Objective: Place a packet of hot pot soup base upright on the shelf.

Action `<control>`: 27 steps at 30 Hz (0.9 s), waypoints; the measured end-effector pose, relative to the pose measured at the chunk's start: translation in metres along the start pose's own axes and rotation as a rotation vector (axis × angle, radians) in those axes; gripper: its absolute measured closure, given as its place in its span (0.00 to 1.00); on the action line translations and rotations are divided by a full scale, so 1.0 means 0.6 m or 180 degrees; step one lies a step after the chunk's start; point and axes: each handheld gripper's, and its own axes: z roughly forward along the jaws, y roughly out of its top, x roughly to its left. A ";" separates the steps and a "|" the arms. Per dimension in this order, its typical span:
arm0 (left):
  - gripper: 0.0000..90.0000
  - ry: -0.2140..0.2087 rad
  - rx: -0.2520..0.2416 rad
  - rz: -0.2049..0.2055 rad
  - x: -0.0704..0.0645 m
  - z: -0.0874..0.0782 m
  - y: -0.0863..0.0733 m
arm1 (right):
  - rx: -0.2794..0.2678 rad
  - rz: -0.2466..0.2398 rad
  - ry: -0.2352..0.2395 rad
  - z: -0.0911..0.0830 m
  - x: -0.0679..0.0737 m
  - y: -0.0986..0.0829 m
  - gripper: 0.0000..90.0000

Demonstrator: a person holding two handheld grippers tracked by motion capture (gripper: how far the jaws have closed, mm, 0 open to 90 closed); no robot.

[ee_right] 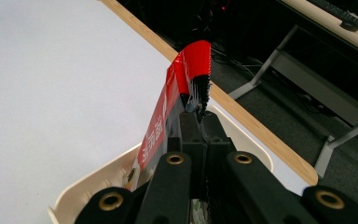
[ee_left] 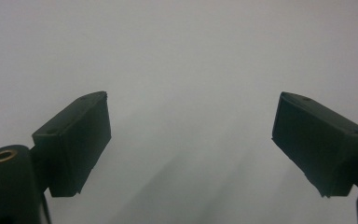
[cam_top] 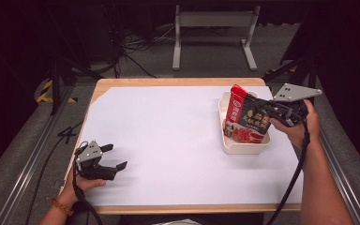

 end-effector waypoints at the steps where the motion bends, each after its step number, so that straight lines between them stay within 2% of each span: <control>1: 0.14 -0.0002 -0.0001 0.0007 0.000 0.000 0.000 | 0.0006 0.0009 -0.0017 0.000 0.000 -0.001 1.00; 4: 0.14 -0.0007 0.0001 0.0010 0.000 0.000 0.000 | -0.0015 0.0033 0.0022 0.000 -0.002 -0.004 1.00; 8: 0.14 0.0000 0.0000 0.0004 0.001 0.000 -0.001 | 0.0022 0.0051 -0.0084 0.002 -0.003 -0.012 0.99; 10: 0.14 0.0003 -0.0007 0.0010 0.002 0.000 -0.001 | 0.0019 0.0044 -0.0087 0.003 -0.005 -0.014 0.99; 11: 0.14 0.0014 -0.0014 -0.0001 0.002 0.001 -0.001 | 0.0005 0.0088 -0.0080 0.002 -0.006 -0.017 0.99; 15: 0.14 0.0005 0.0000 0.0010 0.000 0.000 0.000 | 0.0026 0.0074 -0.0106 0.001 -0.006 -0.019 0.98; 17: 0.15 0.0000 0.0001 0.0030 0.001 0.001 0.000 | 0.0104 0.0034 -0.0169 0.001 -0.008 -0.020 0.98; 22: 0.15 -0.0012 0.0002 0.0003 0.000 0.003 0.000 | 0.0115 0.0014 -0.0166 0.000 -0.007 -0.019 0.96; 27: 0.14 0.0035 0.0093 0.0058 0.001 0.007 -0.002 | 0.0157 0.0000 -0.0134 -0.001 -0.006 -0.018 0.91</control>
